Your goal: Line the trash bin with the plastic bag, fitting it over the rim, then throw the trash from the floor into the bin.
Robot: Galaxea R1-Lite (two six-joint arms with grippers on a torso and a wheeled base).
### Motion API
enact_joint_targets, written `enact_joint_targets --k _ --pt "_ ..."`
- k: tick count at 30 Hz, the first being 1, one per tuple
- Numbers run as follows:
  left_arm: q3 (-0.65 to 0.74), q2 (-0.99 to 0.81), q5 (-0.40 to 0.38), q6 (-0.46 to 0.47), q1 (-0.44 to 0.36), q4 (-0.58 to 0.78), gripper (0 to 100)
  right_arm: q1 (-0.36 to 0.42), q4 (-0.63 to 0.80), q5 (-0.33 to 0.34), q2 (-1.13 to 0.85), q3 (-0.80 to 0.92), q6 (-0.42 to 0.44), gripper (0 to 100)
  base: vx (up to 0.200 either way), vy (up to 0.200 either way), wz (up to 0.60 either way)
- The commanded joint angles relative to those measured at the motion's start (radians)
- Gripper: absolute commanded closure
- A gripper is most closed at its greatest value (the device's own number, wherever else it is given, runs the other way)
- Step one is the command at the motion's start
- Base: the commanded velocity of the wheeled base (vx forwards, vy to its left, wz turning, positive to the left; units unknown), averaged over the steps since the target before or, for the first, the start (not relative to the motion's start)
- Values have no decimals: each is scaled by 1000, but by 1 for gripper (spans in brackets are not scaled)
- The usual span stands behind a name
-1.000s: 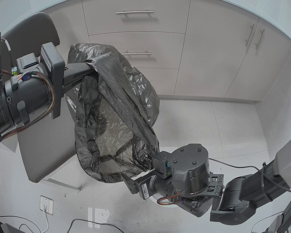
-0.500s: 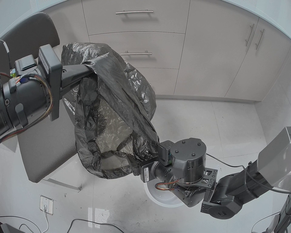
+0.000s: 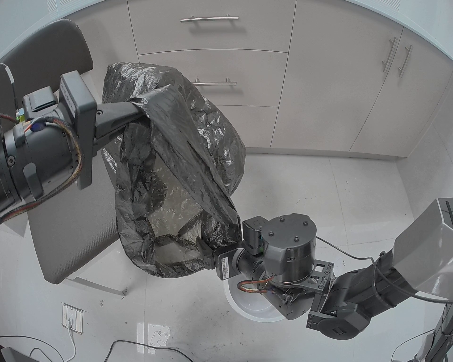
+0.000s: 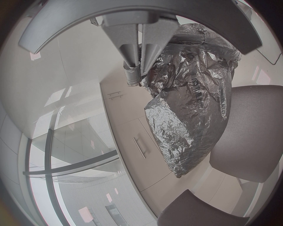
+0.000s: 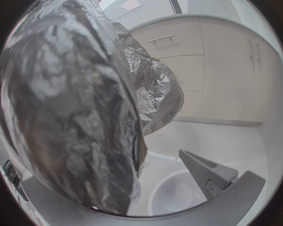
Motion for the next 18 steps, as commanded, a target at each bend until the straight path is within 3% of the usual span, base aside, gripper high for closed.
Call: enact_joint_targets --k 1,2,3,9,13,15,18 --pt "2 -1 -1 -1 0 -1 100 2 0 -10 -2 -2 0 0 0 0 0" --pt "5 -3 -1 -1 0 -2 100 3 0 -10 -2 0 0 0 0 0 0" --pt "5 -3 -1 -1 0 -2 100 2 0 -10 -2 0 0 100 0 0 0" --pt "11 -15 -4 -1 0 -2 100 -9 0 -10 -24 14 3 100 0 0 0" --pt "40 -32 -13 4 0 1 100 -78 12 -6 -139 18 1 100 0 0 0" --pt "59 -41 -35 15 0 2 100 -101 17 -6 -176 20 1 100 0 0 0" --pt "157 -53 -162 108 13 -7 100 -167 78 -2 -311 29 3 100 0 0 0"
